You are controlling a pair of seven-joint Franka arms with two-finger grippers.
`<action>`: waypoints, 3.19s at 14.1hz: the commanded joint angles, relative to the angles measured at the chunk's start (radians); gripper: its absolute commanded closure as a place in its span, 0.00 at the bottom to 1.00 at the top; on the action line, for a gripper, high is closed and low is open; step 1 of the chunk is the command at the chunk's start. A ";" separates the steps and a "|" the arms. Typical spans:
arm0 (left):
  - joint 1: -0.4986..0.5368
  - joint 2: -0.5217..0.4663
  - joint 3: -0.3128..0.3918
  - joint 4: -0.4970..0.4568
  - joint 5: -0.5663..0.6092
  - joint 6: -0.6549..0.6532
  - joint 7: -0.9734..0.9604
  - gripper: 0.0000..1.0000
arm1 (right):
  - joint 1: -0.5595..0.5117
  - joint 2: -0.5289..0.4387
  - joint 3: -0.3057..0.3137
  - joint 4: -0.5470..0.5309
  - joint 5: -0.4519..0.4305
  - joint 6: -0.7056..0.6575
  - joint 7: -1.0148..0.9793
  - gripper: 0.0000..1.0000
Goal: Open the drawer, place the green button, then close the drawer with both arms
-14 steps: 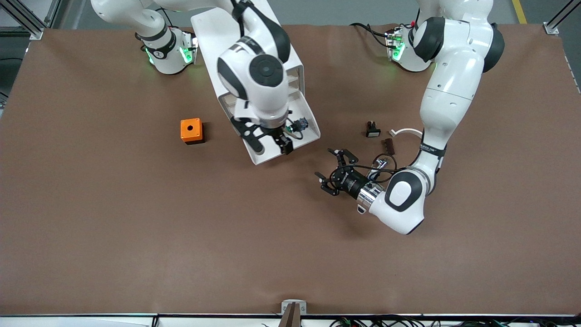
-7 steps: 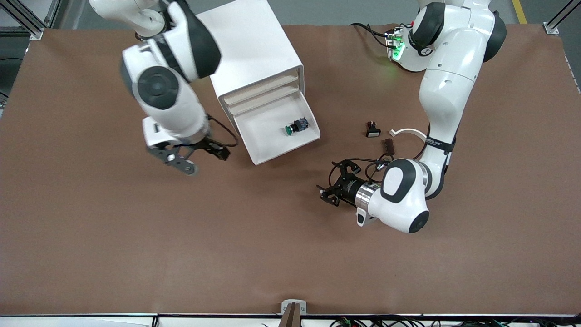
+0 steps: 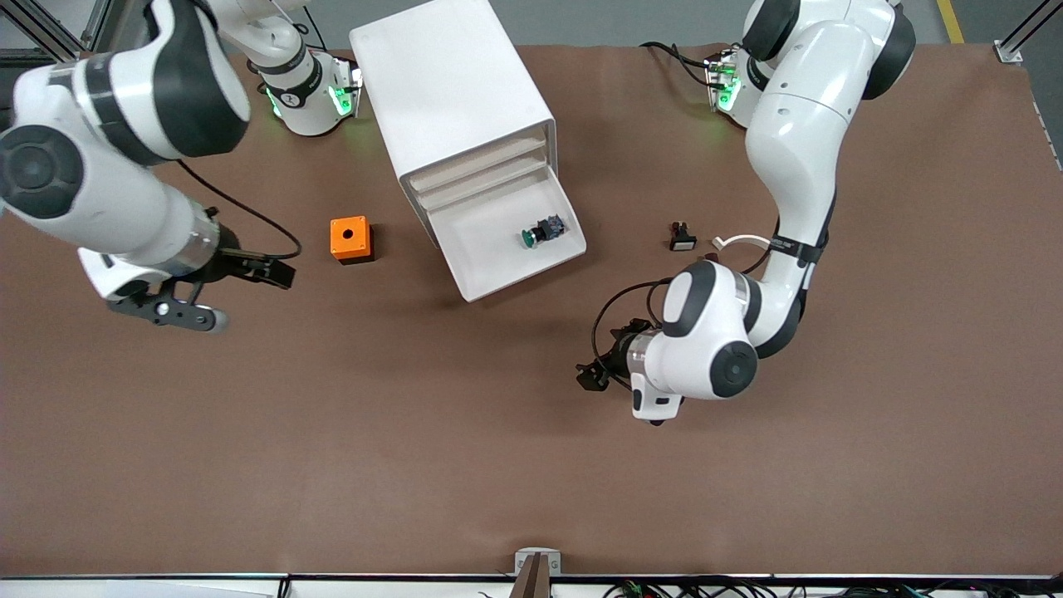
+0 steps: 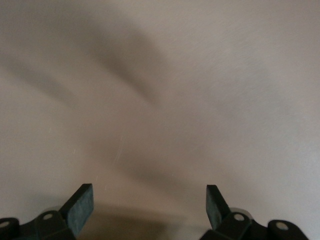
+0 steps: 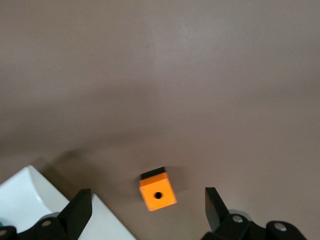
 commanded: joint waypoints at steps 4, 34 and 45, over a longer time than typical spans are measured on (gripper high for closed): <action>-0.081 -0.033 0.016 -0.029 0.189 0.101 -0.011 0.01 | -0.187 -0.030 0.019 0.038 -0.012 -0.072 -0.317 0.00; -0.310 -0.079 -0.211 -0.210 0.317 0.043 -0.274 0.01 | -0.301 -0.151 0.030 0.074 -0.020 -0.152 -0.473 0.00; -0.308 -0.064 -0.233 -0.211 0.121 0.049 -0.287 0.01 | -0.279 -0.359 0.036 -0.253 0.029 0.056 -0.470 0.00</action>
